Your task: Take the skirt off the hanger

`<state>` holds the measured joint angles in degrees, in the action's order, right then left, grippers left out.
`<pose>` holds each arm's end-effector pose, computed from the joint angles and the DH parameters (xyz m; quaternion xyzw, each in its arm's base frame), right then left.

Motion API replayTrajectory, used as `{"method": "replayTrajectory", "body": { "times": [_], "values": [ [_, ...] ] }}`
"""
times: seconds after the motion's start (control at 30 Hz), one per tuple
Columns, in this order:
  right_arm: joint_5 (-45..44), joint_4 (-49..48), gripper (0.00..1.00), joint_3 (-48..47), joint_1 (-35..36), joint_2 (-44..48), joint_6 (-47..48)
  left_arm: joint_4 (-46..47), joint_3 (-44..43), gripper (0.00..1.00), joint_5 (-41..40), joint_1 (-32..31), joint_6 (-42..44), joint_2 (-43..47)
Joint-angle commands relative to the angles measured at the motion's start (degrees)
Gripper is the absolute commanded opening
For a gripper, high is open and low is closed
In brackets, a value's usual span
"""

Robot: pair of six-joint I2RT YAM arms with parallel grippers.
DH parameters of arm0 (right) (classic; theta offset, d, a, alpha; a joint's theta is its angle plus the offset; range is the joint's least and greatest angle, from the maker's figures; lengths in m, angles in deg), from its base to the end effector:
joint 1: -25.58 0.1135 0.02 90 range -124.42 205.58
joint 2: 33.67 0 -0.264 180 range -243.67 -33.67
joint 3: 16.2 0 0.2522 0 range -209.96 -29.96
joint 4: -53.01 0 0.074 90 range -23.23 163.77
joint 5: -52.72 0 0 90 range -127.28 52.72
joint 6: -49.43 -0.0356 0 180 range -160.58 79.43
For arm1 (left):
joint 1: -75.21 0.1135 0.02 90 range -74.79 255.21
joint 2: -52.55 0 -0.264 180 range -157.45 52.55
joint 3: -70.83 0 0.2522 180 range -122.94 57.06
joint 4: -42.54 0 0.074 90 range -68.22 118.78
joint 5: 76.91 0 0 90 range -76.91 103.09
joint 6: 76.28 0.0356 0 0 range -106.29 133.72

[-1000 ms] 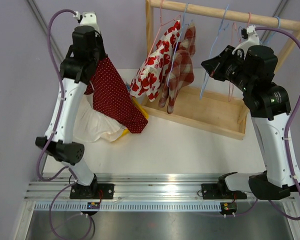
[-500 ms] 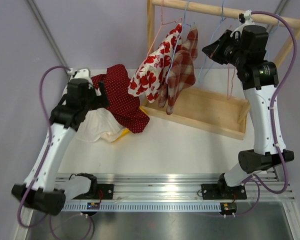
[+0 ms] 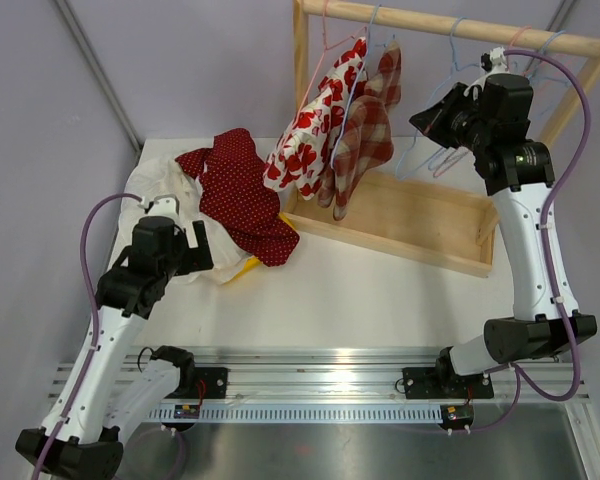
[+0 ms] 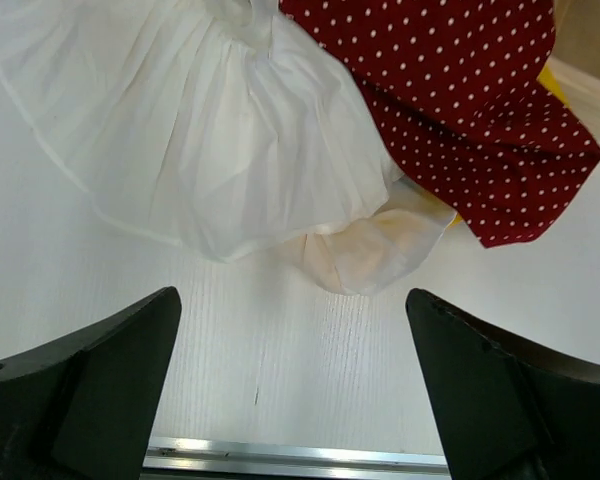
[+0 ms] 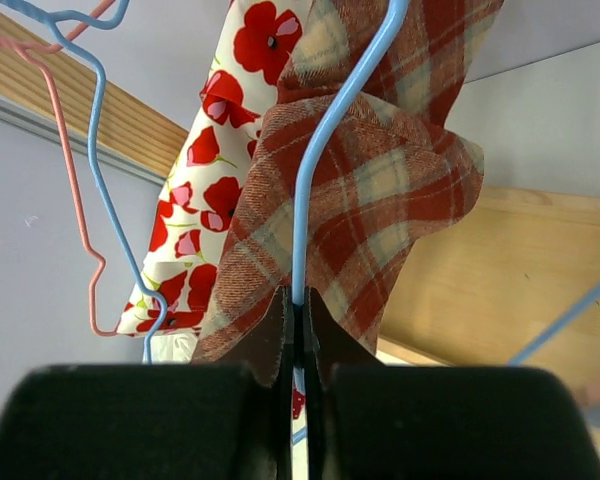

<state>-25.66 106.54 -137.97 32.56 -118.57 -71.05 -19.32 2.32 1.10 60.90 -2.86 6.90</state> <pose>0.2995 0.0439 0.4966 0.1033 0.7936 0.2677 0.5366 0.1495 -0.0305 0.3318 -0.0627 0.8966 -0.0232 0.4378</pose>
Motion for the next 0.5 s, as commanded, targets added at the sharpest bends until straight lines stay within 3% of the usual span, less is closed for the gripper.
{"method": "replayTrajectory", "body": {
  "times": [0.0,0.03,0.07,0.1,0.13,0.17,0.47],
  "values": [
    [-0.72,1.53,0.00,-0.27,-0.74,1.49,-0.90,1.86,1.65,0.99,0.91,-0.37,-0.56,2.93],
    [-0.54,1.89,0.06,-0.45,-0.74,1.58,-0.90,1.95,1.57,0.99,0.91,-0.37,-0.56,3.19],
    [-0.11,2.15,0.53,-0.97,-0.74,1.67,-0.81,2.21,1.65,0.99,0.65,-0.37,-0.39,3.46],
    [0.51,2.68,0.92,-1.94,-0.74,1.84,-0.72,3.09,2.09,0.99,0.39,-0.37,-0.30,3.63],
    [0.69,3.03,0.92,-2.55,-0.74,1.93,-0.81,3.36,2.53,0.99,0.39,-0.37,-0.21,3.64],
    [1.04,3.21,0.99,-3.26,-0.74,2.28,-0.81,3.36,2.62,0.99,0.56,-0.37,-0.21,3.46],
    [4.55,3.82,0.99,-16.44,2.41,2.38,-0.28,4.06,3.32,0.99,1.88,-0.28,-0.12,3.64]
  ]
}}
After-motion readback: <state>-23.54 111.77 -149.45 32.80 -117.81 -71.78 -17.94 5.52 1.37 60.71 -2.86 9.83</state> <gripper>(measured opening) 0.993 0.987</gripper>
